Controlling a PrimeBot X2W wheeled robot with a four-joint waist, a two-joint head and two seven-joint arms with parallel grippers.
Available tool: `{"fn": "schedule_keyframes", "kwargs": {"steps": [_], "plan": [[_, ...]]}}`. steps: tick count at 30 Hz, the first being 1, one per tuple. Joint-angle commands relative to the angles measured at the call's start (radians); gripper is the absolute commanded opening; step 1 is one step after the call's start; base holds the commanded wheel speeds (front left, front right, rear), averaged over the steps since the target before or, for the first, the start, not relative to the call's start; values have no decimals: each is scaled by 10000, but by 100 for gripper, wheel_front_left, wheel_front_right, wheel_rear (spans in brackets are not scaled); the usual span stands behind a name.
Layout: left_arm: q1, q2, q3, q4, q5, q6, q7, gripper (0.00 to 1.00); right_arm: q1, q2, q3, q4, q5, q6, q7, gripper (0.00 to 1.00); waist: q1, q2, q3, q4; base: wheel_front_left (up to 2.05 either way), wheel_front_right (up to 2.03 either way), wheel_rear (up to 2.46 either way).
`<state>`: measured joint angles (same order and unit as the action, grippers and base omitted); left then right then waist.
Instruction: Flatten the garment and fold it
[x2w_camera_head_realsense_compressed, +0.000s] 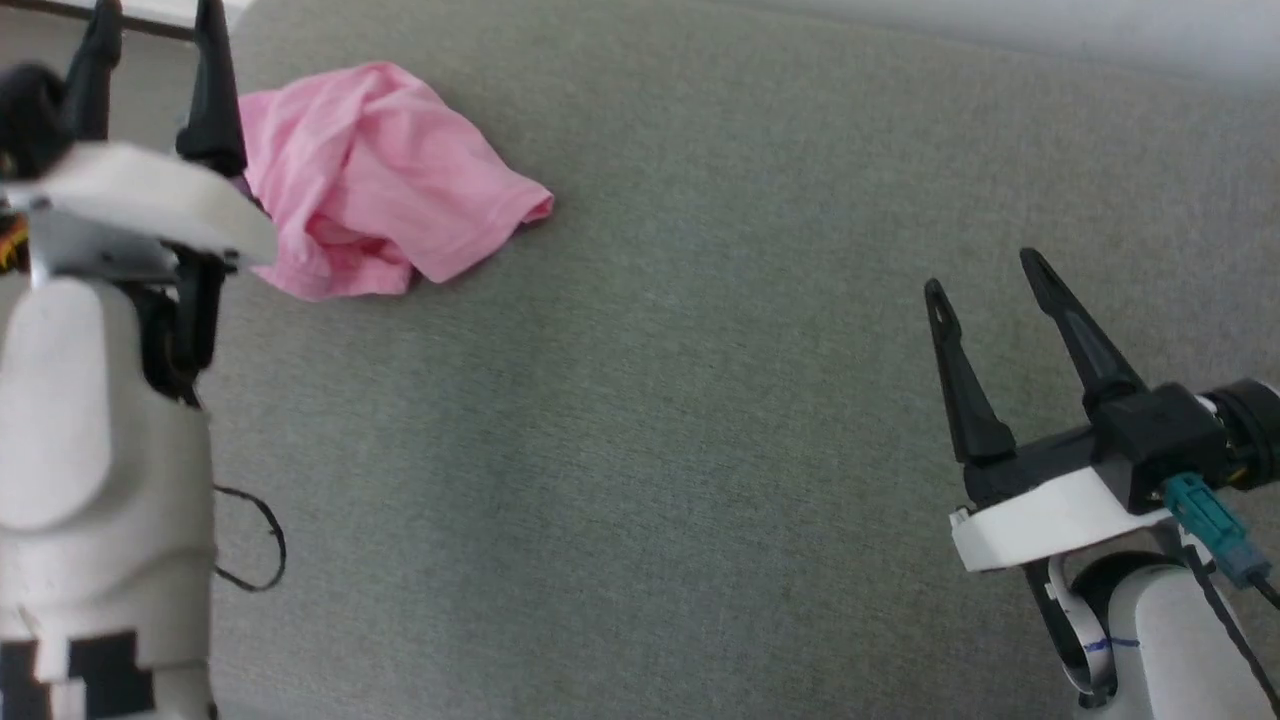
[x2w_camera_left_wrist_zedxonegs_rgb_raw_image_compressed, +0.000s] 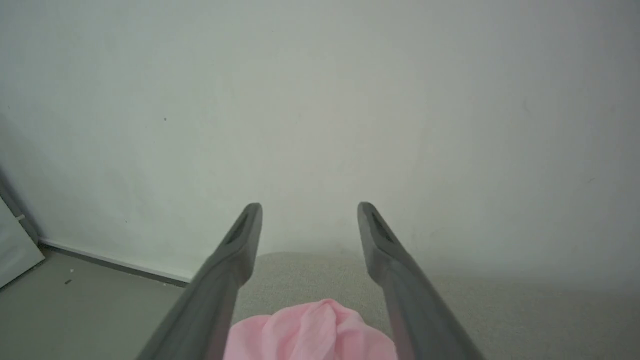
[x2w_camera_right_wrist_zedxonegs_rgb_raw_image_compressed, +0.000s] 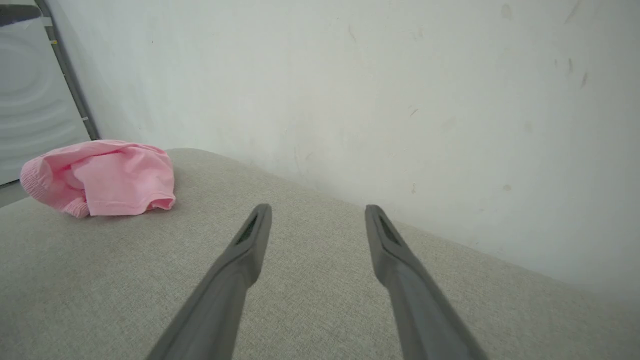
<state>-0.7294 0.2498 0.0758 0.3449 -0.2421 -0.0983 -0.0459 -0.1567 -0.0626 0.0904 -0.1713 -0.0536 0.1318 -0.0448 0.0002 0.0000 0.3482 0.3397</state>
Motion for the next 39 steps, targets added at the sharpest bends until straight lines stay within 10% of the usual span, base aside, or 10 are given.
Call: {"fn": "schedule_keyframes", "kwargs": {"steps": [1, 20, 21, 23, 39], "plan": [[-257, 114, -71, 191, -137, -80, 111, 100, -201, -29, 43, -85, -48, -9, -15, 100, -2, 0, 721, -442, 0, 0, 0], [-2452, 2076, -2652, 5420, -4757, -296, 4787, 100, -1395, -149, 549, 163, 164, -11, -449, 100, -2, 0, 2505, -1049, 0, 0, 0], [-2473, 2146, -2845, 5548, -4933, -307, 5184, 86, -1424, -145, 562, 190, 171, -11, -480, 100, -2, 0, 2501, -1054, 0, 0, 0], [-2503, 2285, -3148, 5638, -5196, -323, 5628, 0, -1456, -131, 571, 237, 188, -11, -524, 100, -2, 0, 2450, -1054, 0, 0, 0], [-3311, 3114, -4156, 4937, -3552, 64, 743, 0, -568, 102, 159, 1053, 718, -11, -1218, 100, -2, 0, -587, -1390, 0, 0, 0]]}}
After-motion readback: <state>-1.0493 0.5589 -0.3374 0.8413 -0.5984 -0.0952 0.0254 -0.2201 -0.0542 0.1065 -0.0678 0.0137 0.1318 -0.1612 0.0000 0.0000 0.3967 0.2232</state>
